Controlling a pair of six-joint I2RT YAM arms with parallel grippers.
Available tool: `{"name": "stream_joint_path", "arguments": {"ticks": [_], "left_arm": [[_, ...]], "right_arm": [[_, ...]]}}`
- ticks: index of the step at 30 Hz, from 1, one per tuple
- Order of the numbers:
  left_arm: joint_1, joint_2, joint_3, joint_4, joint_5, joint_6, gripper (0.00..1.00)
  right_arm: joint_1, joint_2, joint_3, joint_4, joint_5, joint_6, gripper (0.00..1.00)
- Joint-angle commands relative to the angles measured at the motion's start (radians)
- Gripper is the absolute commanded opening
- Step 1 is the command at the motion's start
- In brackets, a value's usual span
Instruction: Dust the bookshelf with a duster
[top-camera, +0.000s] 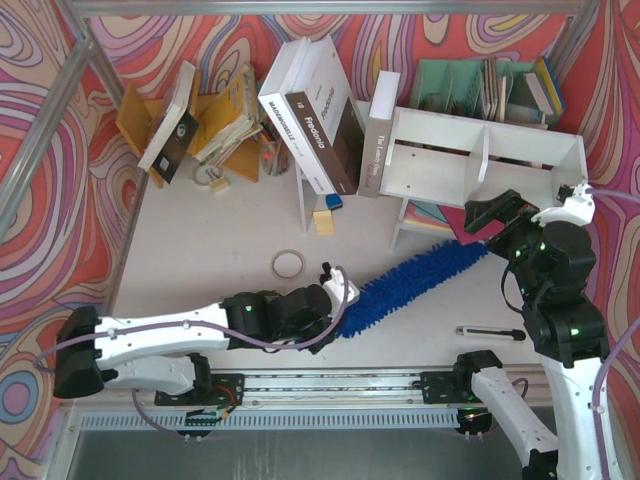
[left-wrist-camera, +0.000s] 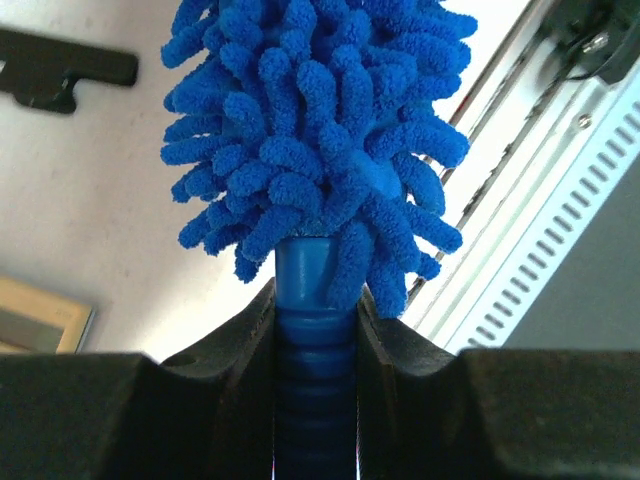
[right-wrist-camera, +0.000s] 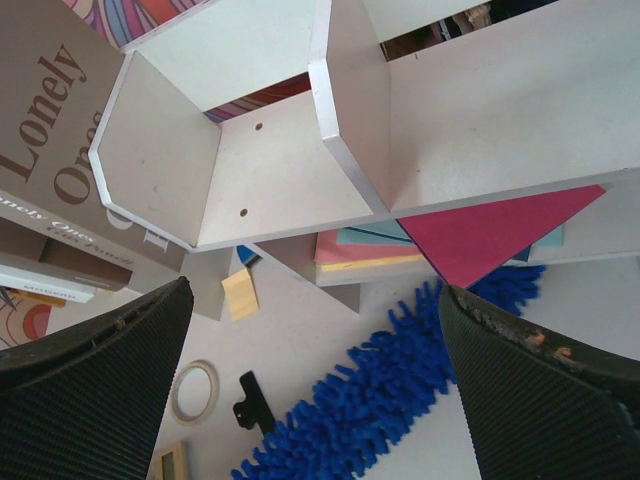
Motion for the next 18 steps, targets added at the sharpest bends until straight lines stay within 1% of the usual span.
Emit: {"name": "stream_joint_path", "arguments": {"ticks": [1, 3, 6, 10, 12, 18], "left_arm": [[0.006, -0.107, -0.055, -0.059, -0.097, -0.044, 0.0], [0.005, -0.154, -0.076, -0.099, -0.124, -0.062, 0.0], [0.003, -0.217, -0.101, -0.094, -0.138, -0.1, 0.0], [0.003, -0.272, -0.096, -0.187, -0.235, -0.162, 0.0], [0.004, -0.298, -0.102, -0.208, -0.242, -0.187, 0.0], [0.003, -0.316, -0.079, -0.299, -0.281, -0.254, 0.0]], "right_arm": [[0.002, -0.007, -0.002, 0.012, 0.002, 0.0, 0.99], [0.002, -0.004, -0.001, 0.01, 0.002, 0.0, 0.99], [0.002, -0.004, -0.006, 0.012, 0.0, 0.003, 0.99], [0.002, -0.006, -0.01, 0.012, -0.003, 0.008, 0.99], [0.001, -0.009, -0.012, 0.015, -0.002, 0.009, 0.99], [0.002, 0.003, -0.001, 0.018, -0.009, 0.01, 0.99]]}}
